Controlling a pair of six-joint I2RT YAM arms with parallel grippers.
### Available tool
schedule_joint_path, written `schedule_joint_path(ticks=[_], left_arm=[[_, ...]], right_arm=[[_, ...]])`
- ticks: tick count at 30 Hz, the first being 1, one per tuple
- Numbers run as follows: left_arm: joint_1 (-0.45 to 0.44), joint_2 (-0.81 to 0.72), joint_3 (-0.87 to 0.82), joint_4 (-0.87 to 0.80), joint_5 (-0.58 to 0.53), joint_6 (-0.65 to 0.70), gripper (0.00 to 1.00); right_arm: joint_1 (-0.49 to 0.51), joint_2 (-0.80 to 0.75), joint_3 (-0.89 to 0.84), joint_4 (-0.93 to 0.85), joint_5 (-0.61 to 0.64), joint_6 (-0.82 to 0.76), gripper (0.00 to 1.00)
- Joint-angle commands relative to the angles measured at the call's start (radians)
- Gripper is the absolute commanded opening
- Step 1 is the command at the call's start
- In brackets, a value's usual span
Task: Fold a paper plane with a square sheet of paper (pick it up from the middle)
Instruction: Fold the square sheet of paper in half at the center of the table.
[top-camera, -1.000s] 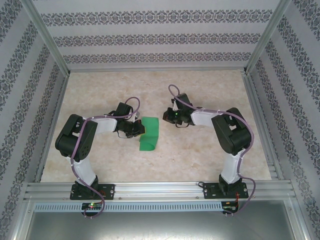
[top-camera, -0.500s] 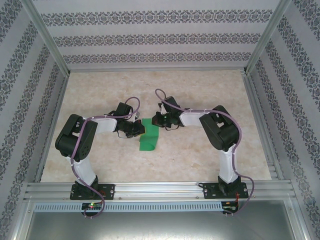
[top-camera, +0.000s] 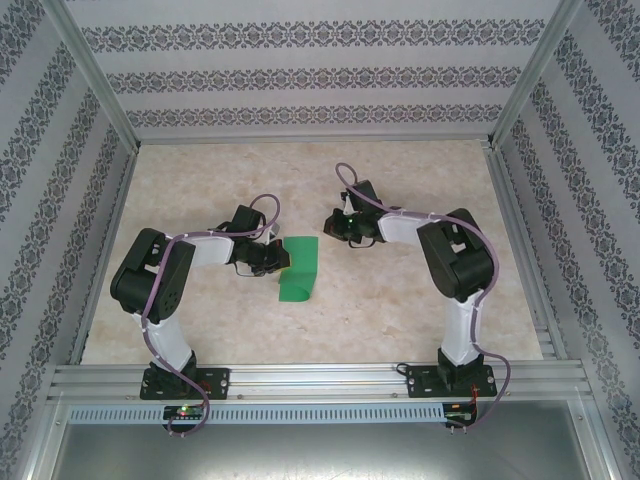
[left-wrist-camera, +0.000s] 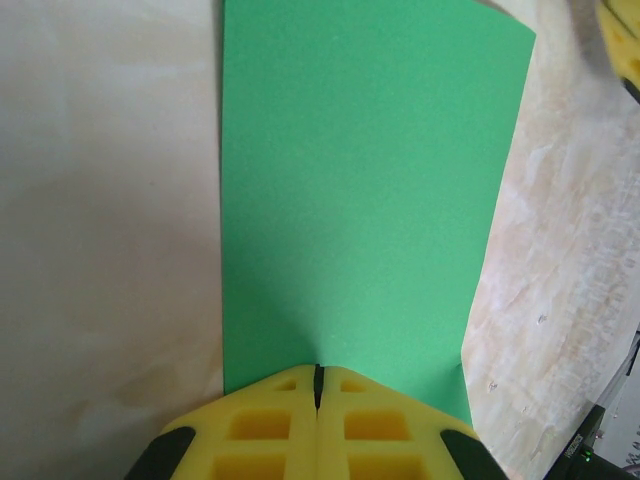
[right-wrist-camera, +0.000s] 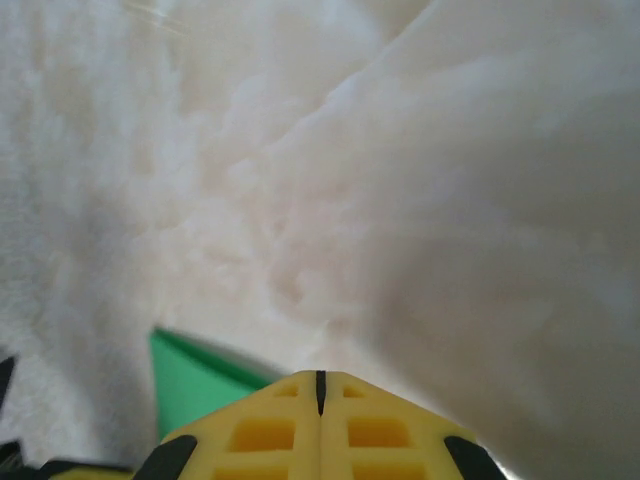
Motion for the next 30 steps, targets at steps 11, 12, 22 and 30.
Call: schedule_joint_path(ticks=[11, 12, 22, 30], left_arm=[[-0.002, 0.107, -0.087, -0.189, -0.185, 0.014, 0.0], [-0.004, 0.109, -0.087, -0.191, -0.186, 0.014, 0.0], [-0.003, 0.108, -0.074, -0.197, -0.178, 0.014, 0.0], [-0.003, 0.112, -0.078, -0.194, -0.18, 0.008, 0.0]], right_arm=[[0.214, -0.137, -0.104, -0.109, -0.065, 0.026, 0.0], [0.221, -0.126, -0.085, -0.139, -0.064, 0.013, 0.0], [0.227, -0.064, -0.035, -0.206, -0.071, -0.017, 0.0], [0.226, -0.02, -0.031, -0.186, -0.104, -0.015, 0.0]])
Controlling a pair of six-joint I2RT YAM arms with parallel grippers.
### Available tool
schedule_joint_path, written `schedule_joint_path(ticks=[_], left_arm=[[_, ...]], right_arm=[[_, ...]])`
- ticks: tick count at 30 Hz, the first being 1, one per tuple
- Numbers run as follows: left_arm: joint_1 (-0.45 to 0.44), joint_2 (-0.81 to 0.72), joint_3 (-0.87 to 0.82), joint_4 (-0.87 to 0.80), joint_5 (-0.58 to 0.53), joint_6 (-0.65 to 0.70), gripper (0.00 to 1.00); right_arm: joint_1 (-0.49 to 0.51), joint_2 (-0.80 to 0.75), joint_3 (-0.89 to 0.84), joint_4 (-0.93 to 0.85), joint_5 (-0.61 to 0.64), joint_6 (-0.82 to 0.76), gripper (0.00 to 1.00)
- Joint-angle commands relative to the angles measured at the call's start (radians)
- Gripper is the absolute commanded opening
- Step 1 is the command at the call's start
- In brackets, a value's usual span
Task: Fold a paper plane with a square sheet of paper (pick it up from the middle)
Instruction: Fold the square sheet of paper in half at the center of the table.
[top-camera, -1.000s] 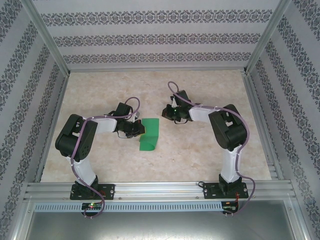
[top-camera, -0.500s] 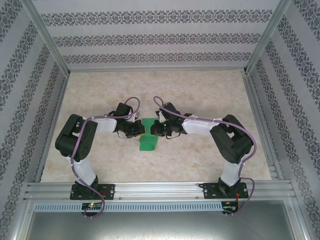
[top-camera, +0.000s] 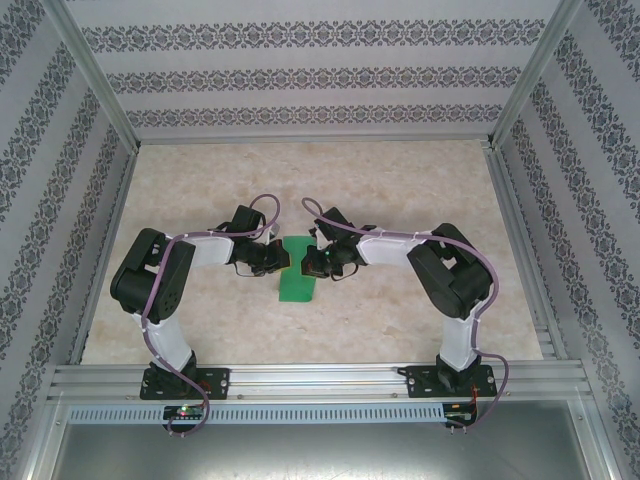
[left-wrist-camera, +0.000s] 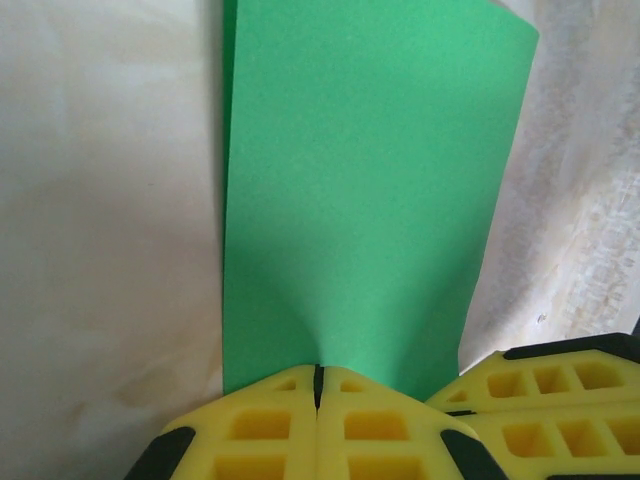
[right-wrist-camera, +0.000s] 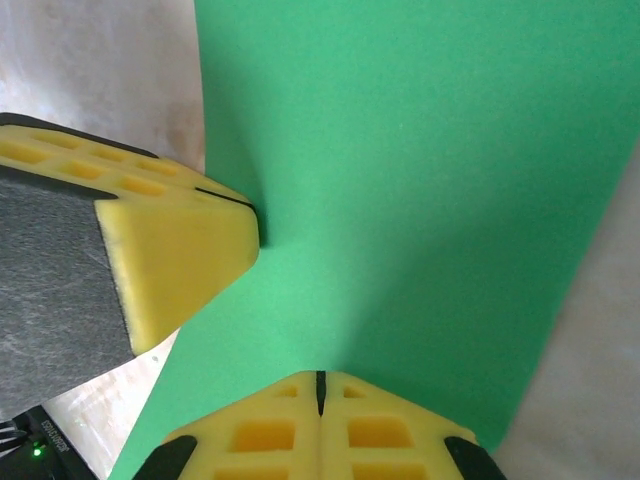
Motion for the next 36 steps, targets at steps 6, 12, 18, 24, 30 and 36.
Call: schedule_joint_path(ticks=[6, 12, 18, 24, 30, 36], left_arm=[[-0.004, 0.118, -0.082, -0.191, -0.193, 0.001, 0.0], [-0.003, 0.115, -0.09, -0.206, -0.239, -0.006, 0.0], [-0.003, 0.118, -0.09, -0.194, -0.227, -0.006, 0.0], [-0.003, 0.113, -0.091, -0.192, -0.219, -0.01, 0.0], [-0.003, 0.116, -0.095, -0.185, -0.216, -0.009, 0.0], [-0.004, 0.119, -0.102, -0.177, -0.217, -0.016, 0.0]], right_arm=[[-0.005, 0.017, -0.037, -0.065, -0.01, -0.067, 0.0], [-0.033, -0.045, -0.173, -0.062, -0.019, -0.117, 0.0], [-0.053, -0.148, -0.194, -0.056, -0.008, -0.15, 0.0], [-0.012, -0.177, -0.132, 0.047, 0.011, -0.07, 0.0], [0.036, -0.06, -0.088, 0.118, -0.016, -0.008, 0.0], [0.048, -0.037, -0.117, 0.131, -0.035, -0.007, 0.0]])
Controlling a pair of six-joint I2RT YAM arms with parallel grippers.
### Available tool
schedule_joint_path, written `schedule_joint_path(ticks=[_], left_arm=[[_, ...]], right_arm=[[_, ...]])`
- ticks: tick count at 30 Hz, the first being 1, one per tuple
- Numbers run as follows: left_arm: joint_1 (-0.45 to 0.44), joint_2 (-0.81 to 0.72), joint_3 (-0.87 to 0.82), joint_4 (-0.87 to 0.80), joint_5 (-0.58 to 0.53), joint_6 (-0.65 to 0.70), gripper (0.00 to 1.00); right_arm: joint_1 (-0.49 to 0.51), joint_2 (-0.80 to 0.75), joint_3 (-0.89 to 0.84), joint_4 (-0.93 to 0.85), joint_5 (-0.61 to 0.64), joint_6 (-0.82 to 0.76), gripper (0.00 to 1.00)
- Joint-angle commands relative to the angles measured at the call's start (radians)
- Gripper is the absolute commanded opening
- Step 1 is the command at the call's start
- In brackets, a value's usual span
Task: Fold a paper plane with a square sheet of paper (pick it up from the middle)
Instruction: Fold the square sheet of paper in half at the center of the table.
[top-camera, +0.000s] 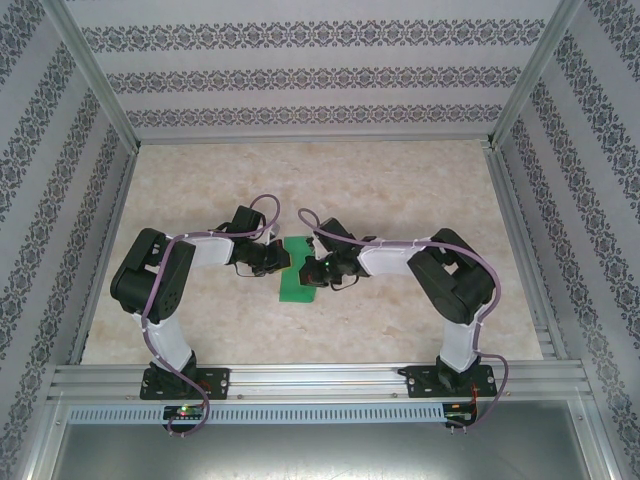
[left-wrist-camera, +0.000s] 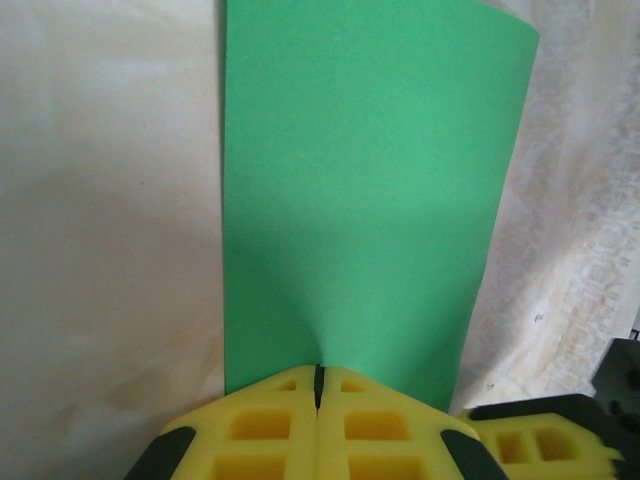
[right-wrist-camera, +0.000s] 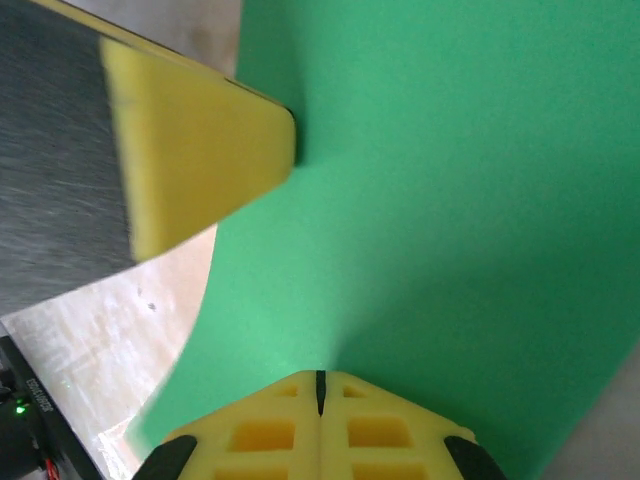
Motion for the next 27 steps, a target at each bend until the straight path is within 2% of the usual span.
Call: schedule_joint_path(ticks=[1, 15, 20, 24, 27], left_arm=[[-0.004, 0.119, -0.095, -0.191, -0.22, -0.011, 0.0], [0.003, 0.119, -0.099, -0.192, -0.231, -0.015, 0.0], [0.005, 0.108, -0.084, -0.195, -0.216, -0.01, 0.0], [0.005, 0.083, -0.076, -0.204, -0.204, -0.005, 0.0], [0.005, 0.05, -0.068, -0.219, -0.211, -0.007, 0.0]], right_arm=[[0.004, -0.004, -0.03, 0.016, -0.022, 0.006, 0.0], [0.004, -0.191, -0.334, -0.039, -0.028, -0.067, 0.0], [-0.005, -0.294, -0.279, -0.125, 0.022, -0.135, 0.0], [-0.034, -0.344, -0.222, -0.081, 0.076, -0.105, 0.0], [-0.04, -0.306, -0.179, 0.016, 0.048, -0.06, 0.0]])
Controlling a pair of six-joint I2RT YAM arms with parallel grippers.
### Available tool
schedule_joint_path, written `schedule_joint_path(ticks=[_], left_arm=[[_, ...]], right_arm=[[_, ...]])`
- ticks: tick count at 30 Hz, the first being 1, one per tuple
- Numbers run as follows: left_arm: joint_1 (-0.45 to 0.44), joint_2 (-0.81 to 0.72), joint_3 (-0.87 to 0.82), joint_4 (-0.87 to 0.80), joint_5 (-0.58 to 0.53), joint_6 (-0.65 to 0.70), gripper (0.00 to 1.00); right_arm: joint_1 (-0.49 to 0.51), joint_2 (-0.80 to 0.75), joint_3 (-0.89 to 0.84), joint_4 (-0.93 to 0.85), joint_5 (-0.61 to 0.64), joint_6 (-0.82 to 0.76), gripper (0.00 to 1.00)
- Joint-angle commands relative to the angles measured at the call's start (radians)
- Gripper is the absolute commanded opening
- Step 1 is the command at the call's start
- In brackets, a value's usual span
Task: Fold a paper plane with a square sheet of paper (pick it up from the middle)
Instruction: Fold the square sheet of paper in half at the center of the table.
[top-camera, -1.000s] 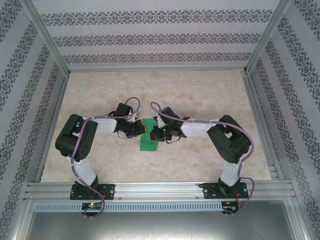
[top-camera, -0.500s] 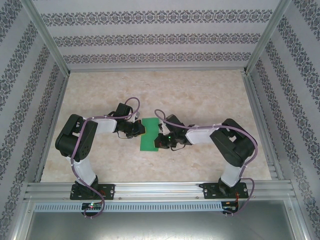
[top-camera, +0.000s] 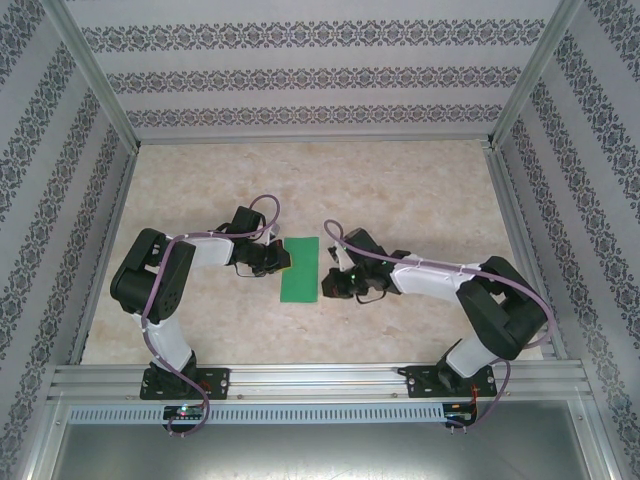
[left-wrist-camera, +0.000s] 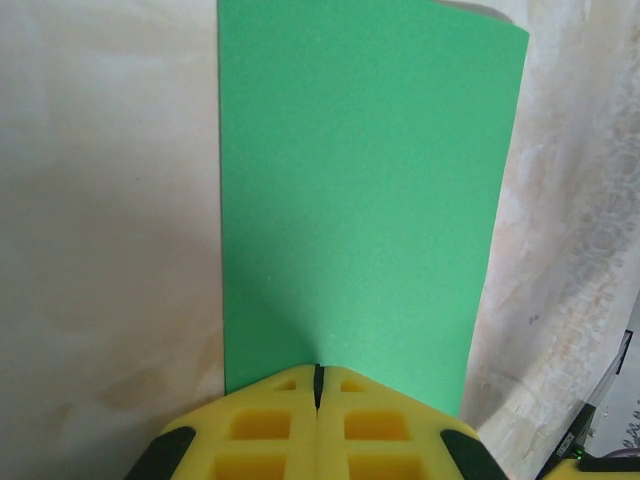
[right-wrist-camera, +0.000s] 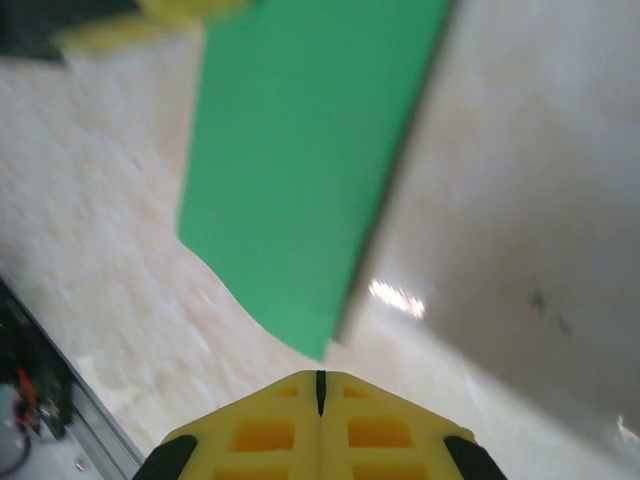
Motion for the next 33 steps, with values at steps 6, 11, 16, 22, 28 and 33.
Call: schedule_joint_path(ticks=[6, 11, 16, 22, 28, 33], left_arm=[[0.004, 0.04, -0.064, -0.23, -0.209, -0.018, 0.0], [0.004, 0.053, -0.065, -0.228, -0.203, -0.02, 0.0], [0.005, 0.059, -0.071, -0.229, -0.217, -0.029, 0.0], [0.006, 0.061, -0.079, -0.237, -0.243, -0.036, 0.0], [0.013, 0.026, -0.094, -0.238, -0.267, -0.055, 0.0], [0.009, -0.027, -0.059, -0.227, -0.213, -0.025, 0.0]], right_arm=[[0.038, 0.206, 0.194, 0.106, -0.04, 0.067, 0.0], [0.059, 0.296, 0.222, 0.117, -0.058, 0.081, 0.0], [0.058, 0.318, 0.189, 0.089, -0.074, 0.046, 0.0], [0.033, 0.25, 0.076, 0.02, -0.083, -0.052, 0.0], [-0.025, 0.143, -0.053, -0.056, -0.128, -0.171, 0.0], [-0.092, 0.021, -0.047, -0.054, -0.117, -0.137, 0.0]])
